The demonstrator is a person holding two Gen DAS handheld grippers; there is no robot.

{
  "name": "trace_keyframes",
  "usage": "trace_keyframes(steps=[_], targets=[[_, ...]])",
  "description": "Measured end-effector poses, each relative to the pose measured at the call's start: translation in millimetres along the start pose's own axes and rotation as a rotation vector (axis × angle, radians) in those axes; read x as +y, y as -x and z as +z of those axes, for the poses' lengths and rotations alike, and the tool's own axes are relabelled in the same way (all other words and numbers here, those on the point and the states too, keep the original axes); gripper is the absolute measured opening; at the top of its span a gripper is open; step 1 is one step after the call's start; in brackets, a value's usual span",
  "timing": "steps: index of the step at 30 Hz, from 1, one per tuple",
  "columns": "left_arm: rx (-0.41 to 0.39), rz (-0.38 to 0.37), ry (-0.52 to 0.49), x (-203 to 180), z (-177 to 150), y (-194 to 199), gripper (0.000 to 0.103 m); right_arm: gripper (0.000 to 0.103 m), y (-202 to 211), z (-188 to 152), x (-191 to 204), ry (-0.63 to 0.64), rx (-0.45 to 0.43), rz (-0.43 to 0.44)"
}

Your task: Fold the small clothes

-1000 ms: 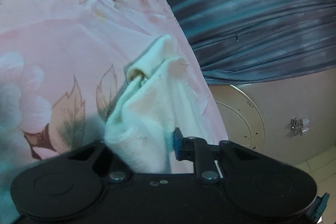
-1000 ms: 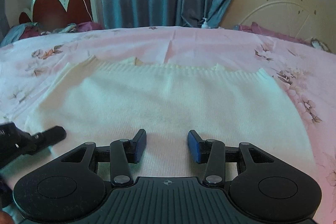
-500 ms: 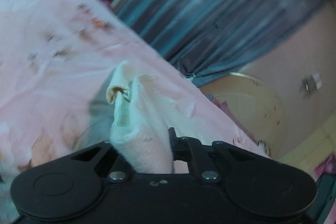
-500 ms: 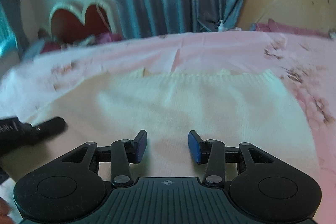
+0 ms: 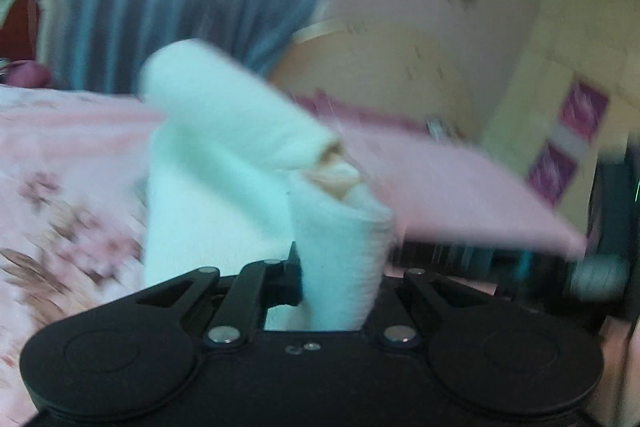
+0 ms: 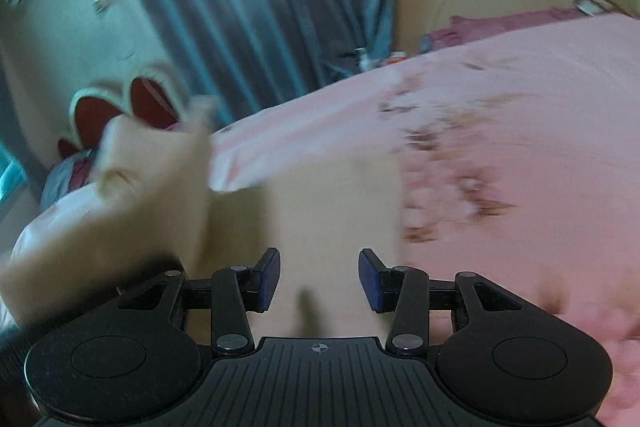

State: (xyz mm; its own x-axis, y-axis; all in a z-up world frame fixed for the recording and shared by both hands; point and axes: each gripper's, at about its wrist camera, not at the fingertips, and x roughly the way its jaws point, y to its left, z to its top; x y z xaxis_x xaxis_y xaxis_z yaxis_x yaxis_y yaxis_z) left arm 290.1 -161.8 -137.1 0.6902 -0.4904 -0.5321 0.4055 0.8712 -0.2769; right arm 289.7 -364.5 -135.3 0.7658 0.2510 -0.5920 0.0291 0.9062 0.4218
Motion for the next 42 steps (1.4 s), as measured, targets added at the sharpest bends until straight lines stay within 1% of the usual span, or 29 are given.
trace_keyframes(steps=[2, 3, 4, 6, 7, 8, 9, 11, 13, 16, 18, 20, 23, 25, 27, 28, 29, 30, 35, 37, 40, 41, 42], targets=[[0.084, 0.001, -0.041, -11.8, -15.7, -16.0, 0.009, 0.043, 7.3, 1.7, -17.3, -0.049, 0.002, 0.009], [0.115, 0.005, -0.056, -14.8, -21.7, -21.2, 0.014, 0.043, 10.3, 2.6, -22.8, -0.066, 0.003, 0.018], [0.132, 0.010, -0.067, -18.5, -28.4, -23.6, 0.015, 0.043, 13.0, 3.6, -27.1, -0.079, 0.004, 0.028], [0.136, -0.002, -0.082, -24.7, -36.7, -20.4, 0.029, 0.043, 16.3, 4.3, -29.8, -0.098, 0.018, 0.078], [0.133, -0.002, -0.098, -29.4, -39.6, -16.9, 0.033, 0.043, 16.9, 4.2, -28.8, -0.105, 0.029, 0.106], [0.136, -0.008, -0.114, -33.7, -41.9, -13.7, 0.043, 0.043, 17.0, 3.9, -27.4, -0.108, 0.040, 0.130], [0.142, -0.021, -0.123, -37.5, -44.1, -9.5, 0.056, 0.043, 15.1, 3.5, -25.8, -0.110, 0.054, 0.143], [0.146, -0.060, -0.119, -38.8, -46.1, 1.8, 0.066, 0.043, 10.7, 1.6, -23.6, -0.112, 0.084, 0.145], [0.159, -0.100, -0.126, -39.1, -49.6, 17.6, 0.066, 0.043, 5.9, -3.3, -20.3, -0.112, 0.119, 0.135], [0.164, -0.109, -0.092, -23.9, -57.2, 42.5, 0.066, 0.043, 6.3, -12.7, -18.9, -0.114, 0.145, 0.126], [0.149, -0.079, -0.058, -11.6, -59.2, 58.0, 0.067, 0.043, 4.1, -16.0, -19.7, -0.117, 0.150, 0.115], [0.131, -0.030, -0.025, 3.2, -59.1, 70.1, 0.068, 0.043, -0.6, -15.7, -20.4, -0.133, 0.153, 0.126], [0.110, 0.043, 0.035, 25.0, -55.6, 79.6, 0.068, 0.043, -11.8, -8.9, -21.8, -0.164, 0.134, 0.136], [0.106, 0.071, 0.083, 38.1, -48.3, 79.0, 0.068, 0.043, -22.0, -2.8, -21.3, -0.165, 0.138, 0.141], [0.086, 0.091, 0.118, 50.3, -39.5, 75.5, 0.068, 0.043, -29.7, 2.5, -18.0, -0.133, 0.140, 0.129], [0.075, 0.101, 0.125, 53.7, -35.3, 72.4, 0.068, 0.035, -32.0, 4.8, -16.4, -0.118, 0.141, 0.125], [0.066, 0.110, 0.131, 57.7, -28.9, 71.8, 0.068, 0.020, -33.5, 7.5, -14.2, -0.092, 0.141, 0.117], [0.058, 0.117, 0.135, 58.8, -26.5, 70.7, 0.068, 0.017, -33.7, 11.3, -11.2, -0.060, 0.139, 0.117], [0.029, 0.104, 0.156, 62.7, -13.5, 61.1, 0.068, 0.016, -26.5, 31.3, 14.3, 0.208, 0.098, 0.107], [0.037, 0.087, 0.164, 61.7, -11.6, 49.0, 0.068, 0.016, -28.0, 36.2, 15.5, 0.275, 0.110, 0.095], [0.074, 0.062, 0.165, 59.2, -15.1, 27.5, 0.068, 0.016, -38.4, 26.6, -3.3, 0.220, 0.184, 0.054], [0.087, 0.058, 0.165, 58.1, -17.1, 22.4, 0.068, 0.016, -40.1, 21.1, -10.9, 0.194, 0.191, 0.033], [0.104, 0.058, 0.159, 57.2, -20.5, 16.6, 0.068, 0.017, -39.1, 18.2, -16.7, 0.158, 0.186, 0.030]])
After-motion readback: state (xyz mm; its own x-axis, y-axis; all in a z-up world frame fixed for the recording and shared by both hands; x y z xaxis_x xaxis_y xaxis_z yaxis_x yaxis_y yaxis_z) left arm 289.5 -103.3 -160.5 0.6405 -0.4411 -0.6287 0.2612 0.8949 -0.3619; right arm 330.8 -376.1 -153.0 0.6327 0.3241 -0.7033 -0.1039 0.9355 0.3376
